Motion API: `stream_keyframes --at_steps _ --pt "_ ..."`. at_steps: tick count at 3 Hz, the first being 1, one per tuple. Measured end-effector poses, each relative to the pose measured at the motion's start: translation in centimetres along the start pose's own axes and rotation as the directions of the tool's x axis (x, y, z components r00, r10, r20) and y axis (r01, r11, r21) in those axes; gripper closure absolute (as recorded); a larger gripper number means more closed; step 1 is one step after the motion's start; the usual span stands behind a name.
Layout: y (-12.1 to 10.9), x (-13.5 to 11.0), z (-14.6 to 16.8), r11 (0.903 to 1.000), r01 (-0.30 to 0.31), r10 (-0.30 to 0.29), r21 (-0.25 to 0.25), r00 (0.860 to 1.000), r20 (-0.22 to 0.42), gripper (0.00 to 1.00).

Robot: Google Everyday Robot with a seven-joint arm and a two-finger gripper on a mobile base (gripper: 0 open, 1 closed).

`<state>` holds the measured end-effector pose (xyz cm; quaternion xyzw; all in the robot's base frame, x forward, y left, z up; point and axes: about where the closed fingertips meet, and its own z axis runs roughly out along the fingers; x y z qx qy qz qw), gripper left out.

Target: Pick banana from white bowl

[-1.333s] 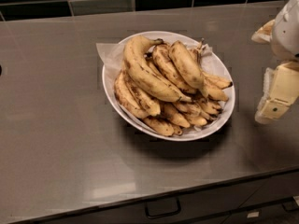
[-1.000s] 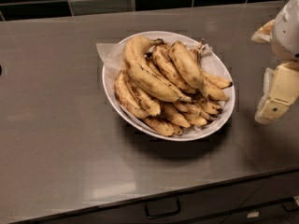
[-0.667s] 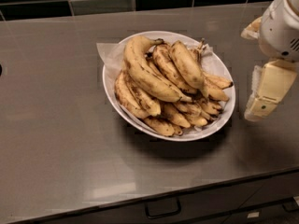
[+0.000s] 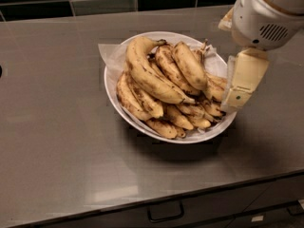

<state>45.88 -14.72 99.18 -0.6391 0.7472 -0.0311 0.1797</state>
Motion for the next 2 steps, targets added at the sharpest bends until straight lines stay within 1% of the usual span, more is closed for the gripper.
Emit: stream_keyframes --at_steps 1,2 --pt "-0.07 -2.23 0.71 0.9976 -0.069 0.069 0.000 0.998 -0.013 0.00" --pt "-0.07 -2.23 0.71 0.9976 -0.069 0.069 0.000 0.998 -0.013 0.00"
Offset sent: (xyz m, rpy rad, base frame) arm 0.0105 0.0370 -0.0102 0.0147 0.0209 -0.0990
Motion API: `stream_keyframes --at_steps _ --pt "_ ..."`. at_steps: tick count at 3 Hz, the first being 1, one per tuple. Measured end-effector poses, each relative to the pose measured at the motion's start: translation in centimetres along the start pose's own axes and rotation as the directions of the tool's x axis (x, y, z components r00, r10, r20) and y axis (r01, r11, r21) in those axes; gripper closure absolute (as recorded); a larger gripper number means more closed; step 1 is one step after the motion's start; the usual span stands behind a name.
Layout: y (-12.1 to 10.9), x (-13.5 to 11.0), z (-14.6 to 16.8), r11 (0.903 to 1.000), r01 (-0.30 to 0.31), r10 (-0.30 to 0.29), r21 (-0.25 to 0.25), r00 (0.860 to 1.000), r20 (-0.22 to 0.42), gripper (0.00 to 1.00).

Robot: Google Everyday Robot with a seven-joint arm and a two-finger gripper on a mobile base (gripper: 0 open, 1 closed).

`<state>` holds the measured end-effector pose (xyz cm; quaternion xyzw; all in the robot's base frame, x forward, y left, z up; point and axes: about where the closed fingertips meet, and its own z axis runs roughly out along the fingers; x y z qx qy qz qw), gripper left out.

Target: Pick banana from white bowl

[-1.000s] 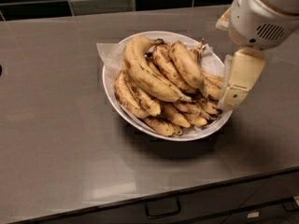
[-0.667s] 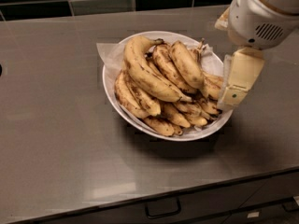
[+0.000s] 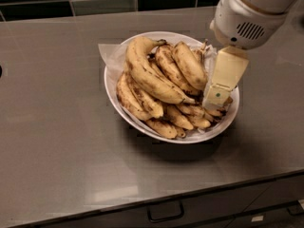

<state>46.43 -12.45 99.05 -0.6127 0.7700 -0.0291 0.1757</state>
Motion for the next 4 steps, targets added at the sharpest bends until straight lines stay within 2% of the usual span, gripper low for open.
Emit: stream_keyframes --at_steps 2,3,4 --pt "-0.3 -2.2 -0.4 0.9953 -0.063 0.066 -0.073 0.997 0.040 0.04" --pt "-0.4 -2.8 -0.4 0.9905 -0.100 0.104 -0.095 0.994 0.044 0.16" --pt "-0.8 -2.3 -0.2 0.9814 -0.172 0.174 -0.086 0.984 0.027 0.33"
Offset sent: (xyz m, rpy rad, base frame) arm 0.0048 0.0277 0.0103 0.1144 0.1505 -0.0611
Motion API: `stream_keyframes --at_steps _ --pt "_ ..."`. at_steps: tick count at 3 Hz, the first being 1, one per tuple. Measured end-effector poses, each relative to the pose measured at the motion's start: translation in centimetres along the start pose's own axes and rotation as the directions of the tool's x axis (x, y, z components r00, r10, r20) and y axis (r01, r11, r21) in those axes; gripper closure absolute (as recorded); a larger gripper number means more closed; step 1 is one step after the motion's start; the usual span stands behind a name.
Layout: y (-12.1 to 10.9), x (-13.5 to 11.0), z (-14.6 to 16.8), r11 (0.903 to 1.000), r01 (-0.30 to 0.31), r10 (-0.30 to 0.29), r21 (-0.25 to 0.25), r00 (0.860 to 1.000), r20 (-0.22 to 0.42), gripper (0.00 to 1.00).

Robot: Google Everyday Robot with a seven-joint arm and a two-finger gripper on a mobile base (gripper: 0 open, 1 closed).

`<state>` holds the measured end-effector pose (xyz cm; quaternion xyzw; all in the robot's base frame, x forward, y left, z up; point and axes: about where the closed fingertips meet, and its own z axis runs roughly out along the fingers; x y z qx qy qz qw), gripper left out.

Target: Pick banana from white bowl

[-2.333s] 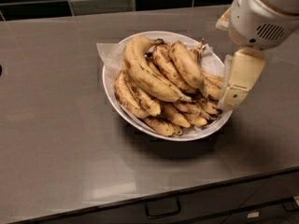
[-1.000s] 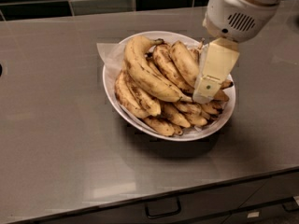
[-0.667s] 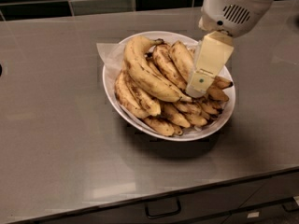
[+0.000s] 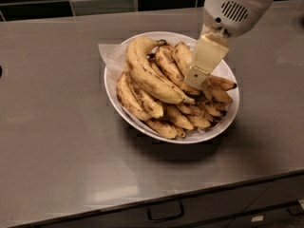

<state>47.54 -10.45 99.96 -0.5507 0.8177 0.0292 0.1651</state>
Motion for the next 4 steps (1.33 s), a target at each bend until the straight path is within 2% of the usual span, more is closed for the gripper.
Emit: stream_keyframes --at_steps 1,2,4 --pt "-0.24 0.77 0.23 0.9972 -0.072 0.072 0.018 0.997 0.003 0.33" --pt "-0.35 1.10 0.31 0.9930 -0.114 0.114 0.029 0.993 0.001 0.33" --pt "-0.25 0.65 0.70 0.9920 -0.125 0.125 0.020 0.992 0.009 0.33"
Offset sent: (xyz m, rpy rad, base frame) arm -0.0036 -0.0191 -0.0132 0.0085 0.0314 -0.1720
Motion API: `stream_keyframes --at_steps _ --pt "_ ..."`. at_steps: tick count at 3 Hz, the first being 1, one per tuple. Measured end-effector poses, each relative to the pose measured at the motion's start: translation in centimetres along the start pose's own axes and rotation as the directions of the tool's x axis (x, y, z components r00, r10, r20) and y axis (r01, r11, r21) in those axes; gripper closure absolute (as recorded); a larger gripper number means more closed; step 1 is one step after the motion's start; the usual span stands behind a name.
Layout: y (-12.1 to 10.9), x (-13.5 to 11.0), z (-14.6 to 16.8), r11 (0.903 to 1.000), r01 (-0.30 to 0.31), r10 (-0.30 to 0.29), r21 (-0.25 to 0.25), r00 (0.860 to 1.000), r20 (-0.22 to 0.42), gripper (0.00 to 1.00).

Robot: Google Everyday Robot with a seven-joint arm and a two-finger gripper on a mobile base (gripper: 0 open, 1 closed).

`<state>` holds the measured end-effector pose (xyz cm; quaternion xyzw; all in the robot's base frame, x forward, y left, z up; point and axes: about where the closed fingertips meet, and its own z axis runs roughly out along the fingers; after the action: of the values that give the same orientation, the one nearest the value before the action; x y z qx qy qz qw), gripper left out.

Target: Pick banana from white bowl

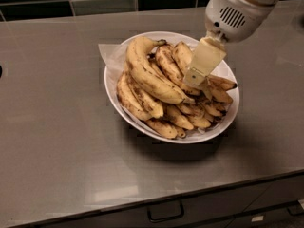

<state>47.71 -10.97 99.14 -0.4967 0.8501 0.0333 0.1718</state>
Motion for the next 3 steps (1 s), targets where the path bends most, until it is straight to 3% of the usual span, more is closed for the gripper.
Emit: stream_keyframes --at_steps 1,3 --pt "0.28 -0.67 0.72 0.9996 0.014 -0.014 -0.024 1.000 0.001 0.51" --pt "0.29 -0.67 0.72 0.9996 0.014 -0.014 -0.024 1.000 0.001 0.97"
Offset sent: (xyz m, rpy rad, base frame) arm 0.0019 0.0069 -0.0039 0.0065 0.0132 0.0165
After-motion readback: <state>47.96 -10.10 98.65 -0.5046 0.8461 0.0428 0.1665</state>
